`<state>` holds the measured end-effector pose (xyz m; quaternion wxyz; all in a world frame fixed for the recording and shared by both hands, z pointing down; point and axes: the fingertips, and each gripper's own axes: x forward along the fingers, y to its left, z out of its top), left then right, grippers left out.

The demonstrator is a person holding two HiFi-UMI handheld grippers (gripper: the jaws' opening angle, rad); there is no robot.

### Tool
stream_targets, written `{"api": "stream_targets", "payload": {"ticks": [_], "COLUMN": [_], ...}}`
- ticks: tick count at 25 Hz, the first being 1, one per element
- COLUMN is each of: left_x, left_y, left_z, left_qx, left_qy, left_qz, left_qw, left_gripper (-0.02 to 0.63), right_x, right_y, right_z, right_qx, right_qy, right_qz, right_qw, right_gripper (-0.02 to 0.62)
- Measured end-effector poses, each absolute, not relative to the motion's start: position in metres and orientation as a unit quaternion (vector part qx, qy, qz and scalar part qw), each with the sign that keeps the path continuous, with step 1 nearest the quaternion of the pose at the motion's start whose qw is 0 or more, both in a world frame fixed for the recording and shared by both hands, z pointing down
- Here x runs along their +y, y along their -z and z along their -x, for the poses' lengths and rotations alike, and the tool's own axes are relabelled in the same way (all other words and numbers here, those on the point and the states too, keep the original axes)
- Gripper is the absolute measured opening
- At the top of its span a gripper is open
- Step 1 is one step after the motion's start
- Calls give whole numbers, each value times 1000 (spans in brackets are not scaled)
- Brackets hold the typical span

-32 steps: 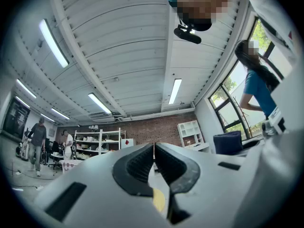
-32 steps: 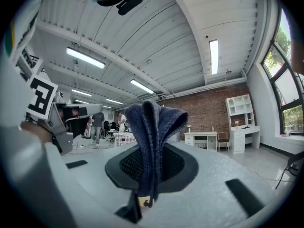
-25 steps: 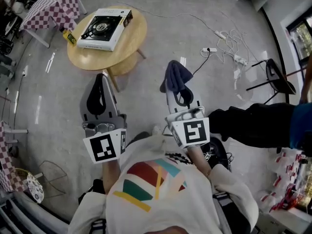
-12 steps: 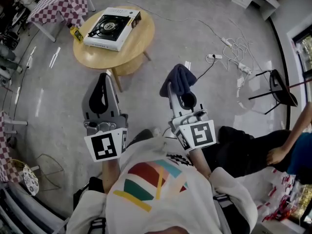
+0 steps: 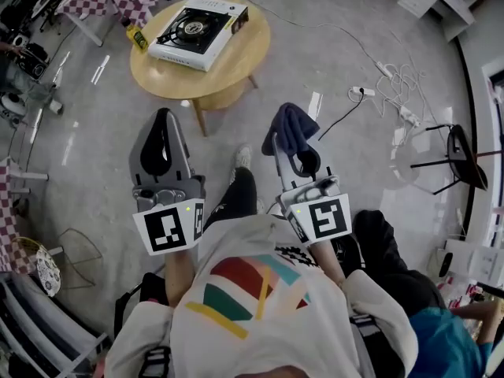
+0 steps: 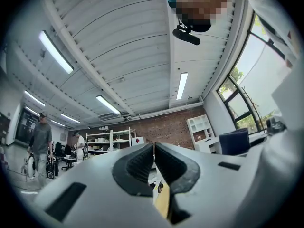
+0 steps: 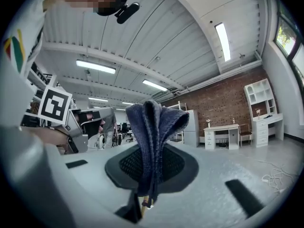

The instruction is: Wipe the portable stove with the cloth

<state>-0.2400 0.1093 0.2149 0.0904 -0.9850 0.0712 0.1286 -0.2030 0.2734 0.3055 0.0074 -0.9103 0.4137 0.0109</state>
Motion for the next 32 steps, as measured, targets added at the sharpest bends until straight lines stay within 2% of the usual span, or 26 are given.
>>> {"api": "stream_targets", "payload": {"ticks": [13, 25, 32], "left_x": [78, -10, -58], "left_y": [-226, -220, -210], "left_z": [109, -47, -109], "left_qx": [50, 74, 99], "left_qy": [-135, -132, -143], "left_qz": [988, 988, 984], "left_qw": [60, 41, 43], "left_gripper": [9, 8, 9], "right_x": [276, 182, 133], "right_y": [-308, -289, -288], "right_z": [73, -92, -169], "right_qx": [353, 388, 405], "right_qy": [-3, 7, 14], "right_qz": [936, 921, 914], "right_qw": [-4, -25, -29], "right_gripper": [34, 34, 34]}}
